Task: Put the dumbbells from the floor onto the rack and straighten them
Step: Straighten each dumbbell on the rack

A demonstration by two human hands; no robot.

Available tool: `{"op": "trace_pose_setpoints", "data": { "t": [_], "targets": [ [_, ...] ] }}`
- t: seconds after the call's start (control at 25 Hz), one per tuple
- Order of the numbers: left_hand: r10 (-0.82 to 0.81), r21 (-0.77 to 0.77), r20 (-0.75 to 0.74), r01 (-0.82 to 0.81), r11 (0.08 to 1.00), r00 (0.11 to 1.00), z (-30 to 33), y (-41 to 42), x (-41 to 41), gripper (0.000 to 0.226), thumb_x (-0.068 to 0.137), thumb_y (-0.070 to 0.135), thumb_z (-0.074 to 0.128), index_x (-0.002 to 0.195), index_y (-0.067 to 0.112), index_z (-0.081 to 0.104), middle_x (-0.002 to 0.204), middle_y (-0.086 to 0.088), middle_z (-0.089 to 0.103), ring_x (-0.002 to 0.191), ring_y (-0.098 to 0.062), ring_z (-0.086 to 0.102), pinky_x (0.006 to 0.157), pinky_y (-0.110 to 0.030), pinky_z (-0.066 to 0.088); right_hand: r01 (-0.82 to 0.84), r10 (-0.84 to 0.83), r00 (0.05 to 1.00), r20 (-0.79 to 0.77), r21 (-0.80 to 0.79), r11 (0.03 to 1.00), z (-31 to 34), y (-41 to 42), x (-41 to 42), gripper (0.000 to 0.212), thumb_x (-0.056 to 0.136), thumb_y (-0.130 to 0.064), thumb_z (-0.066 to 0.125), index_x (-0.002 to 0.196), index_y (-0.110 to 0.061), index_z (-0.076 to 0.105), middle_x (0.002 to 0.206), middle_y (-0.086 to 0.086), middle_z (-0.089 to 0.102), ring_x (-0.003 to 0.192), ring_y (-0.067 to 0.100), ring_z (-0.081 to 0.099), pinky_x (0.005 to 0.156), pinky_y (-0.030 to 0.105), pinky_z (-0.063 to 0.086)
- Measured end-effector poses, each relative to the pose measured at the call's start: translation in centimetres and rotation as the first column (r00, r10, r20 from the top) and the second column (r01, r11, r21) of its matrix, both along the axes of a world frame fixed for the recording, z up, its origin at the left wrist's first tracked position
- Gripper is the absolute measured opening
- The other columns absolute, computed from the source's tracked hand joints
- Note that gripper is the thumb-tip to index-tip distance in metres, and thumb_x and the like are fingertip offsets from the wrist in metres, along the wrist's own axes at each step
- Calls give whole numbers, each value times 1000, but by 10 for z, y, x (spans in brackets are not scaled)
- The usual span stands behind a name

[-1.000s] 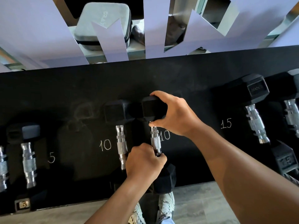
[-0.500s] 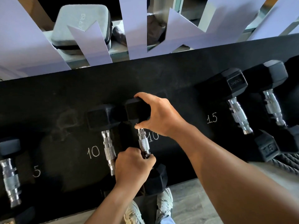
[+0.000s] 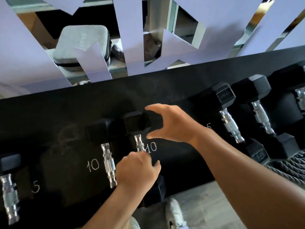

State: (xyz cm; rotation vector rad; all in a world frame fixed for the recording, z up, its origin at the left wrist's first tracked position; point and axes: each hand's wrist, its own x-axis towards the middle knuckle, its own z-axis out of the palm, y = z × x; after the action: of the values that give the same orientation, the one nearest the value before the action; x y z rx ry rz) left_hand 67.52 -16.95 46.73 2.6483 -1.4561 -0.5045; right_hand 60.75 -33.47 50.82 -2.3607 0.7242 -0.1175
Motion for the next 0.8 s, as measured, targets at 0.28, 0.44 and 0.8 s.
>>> {"op": "trace_pose_setpoints", "data": {
  "t": [0.28, 0.44, 0.8],
  "targets": [
    [-72, -103, -142, 58, 993, 987, 24, -86, -80, 51, 87, 58, 53, 62, 14, 43, 60, -2, 55, 68, -24, 68, 62, -32, 53, 193, -184, 981, 60, -212, 958, 53, -98, -115, 63, 78, -41, 85, 133, -21, 64, 131, -7, 67, 118, 12, 62, 96, 18, 40],
    [-124, -226, -270, 63, 972, 955, 22, -154, -158, 38, 92, 46, 58, 74, 13, 65, 66, 1, 69, 64, -15, 67, 65, -30, 57, 373, -341, 926, 160, -277, 885, 47, -175, -209, 57, 76, -36, 86, 128, -18, 68, 117, 0, 73, 110, 18, 68, 96, 23, 46],
    [190, -118, -577, -311, 943, 794, -12, -286, -278, 49, 80, 42, 74, 53, 11, 50, 47, 1, 51, 66, -27, 67, 56, -29, 42, -11, 11, 1000, 1, -171, 985, -2, -275, -280, 99, 67, -34, 93, 151, -19, 41, 148, -4, 48, 125, 15, 54, 93, 6, 35]
  ]
}}
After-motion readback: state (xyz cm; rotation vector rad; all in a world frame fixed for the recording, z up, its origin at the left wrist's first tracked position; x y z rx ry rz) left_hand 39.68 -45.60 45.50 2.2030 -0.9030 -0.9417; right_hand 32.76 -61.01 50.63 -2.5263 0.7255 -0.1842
